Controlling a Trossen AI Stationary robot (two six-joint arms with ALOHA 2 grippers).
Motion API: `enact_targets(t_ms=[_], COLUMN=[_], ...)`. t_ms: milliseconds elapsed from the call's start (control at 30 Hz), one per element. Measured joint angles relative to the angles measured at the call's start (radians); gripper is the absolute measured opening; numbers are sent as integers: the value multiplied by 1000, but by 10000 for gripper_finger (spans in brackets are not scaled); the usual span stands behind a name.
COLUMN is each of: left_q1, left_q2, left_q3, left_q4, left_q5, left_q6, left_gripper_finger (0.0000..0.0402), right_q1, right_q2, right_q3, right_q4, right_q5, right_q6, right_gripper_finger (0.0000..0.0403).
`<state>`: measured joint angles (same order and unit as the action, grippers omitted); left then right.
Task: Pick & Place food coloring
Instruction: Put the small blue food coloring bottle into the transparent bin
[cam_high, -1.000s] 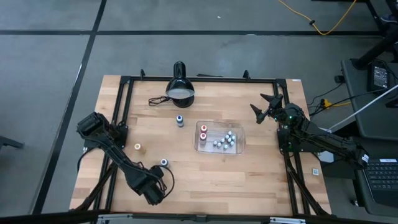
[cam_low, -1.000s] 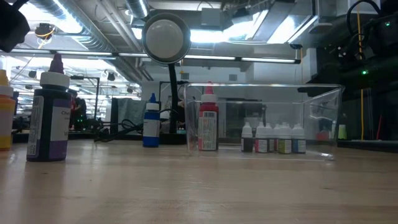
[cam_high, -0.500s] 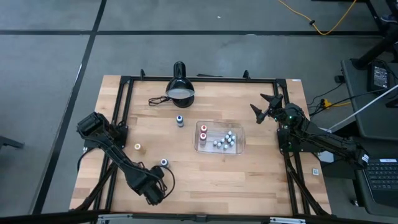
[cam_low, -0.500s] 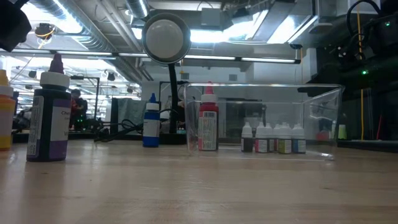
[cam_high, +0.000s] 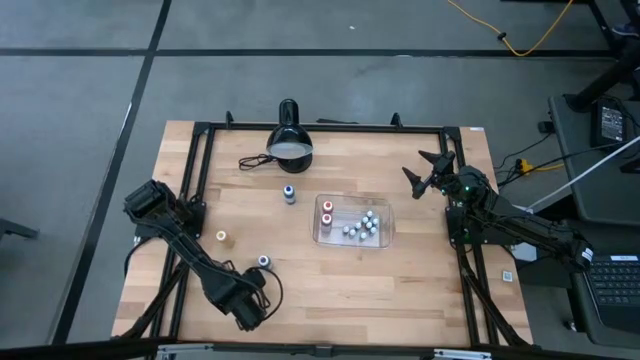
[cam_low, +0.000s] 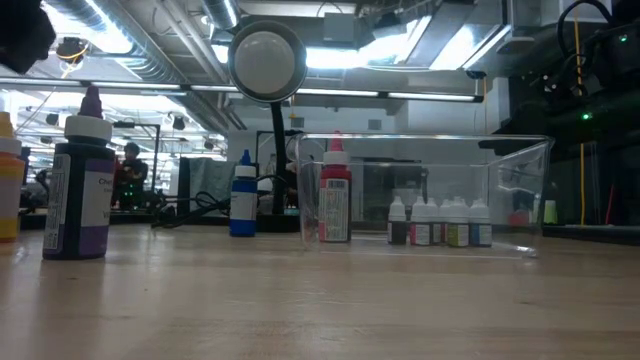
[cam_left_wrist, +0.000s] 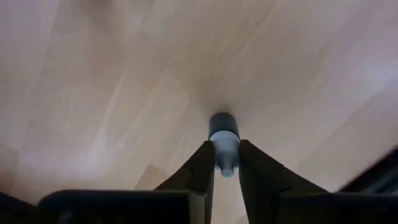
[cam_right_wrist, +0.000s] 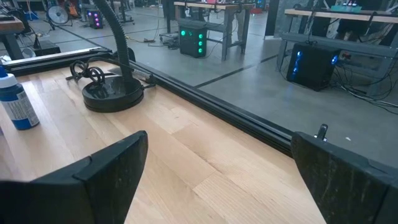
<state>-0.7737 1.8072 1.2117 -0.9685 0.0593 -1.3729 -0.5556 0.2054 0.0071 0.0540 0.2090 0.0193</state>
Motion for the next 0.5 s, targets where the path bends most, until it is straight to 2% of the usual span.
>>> enact_targets(t_ms=[267,500], left_q1=[44,114], left_q2=[0,0], left_q3=[72,159], left_q4=[0,-3], left_q5=[-22,-22], left_q6=[100,267], left_gripper_finger=[50,46], right_q1=[0,0], right_q2=[0,0], right_q3=[0,0], right_q4=[0,0], right_q5=[0,0], right_q6=[0,0], right_gripper_finger=[394,394])
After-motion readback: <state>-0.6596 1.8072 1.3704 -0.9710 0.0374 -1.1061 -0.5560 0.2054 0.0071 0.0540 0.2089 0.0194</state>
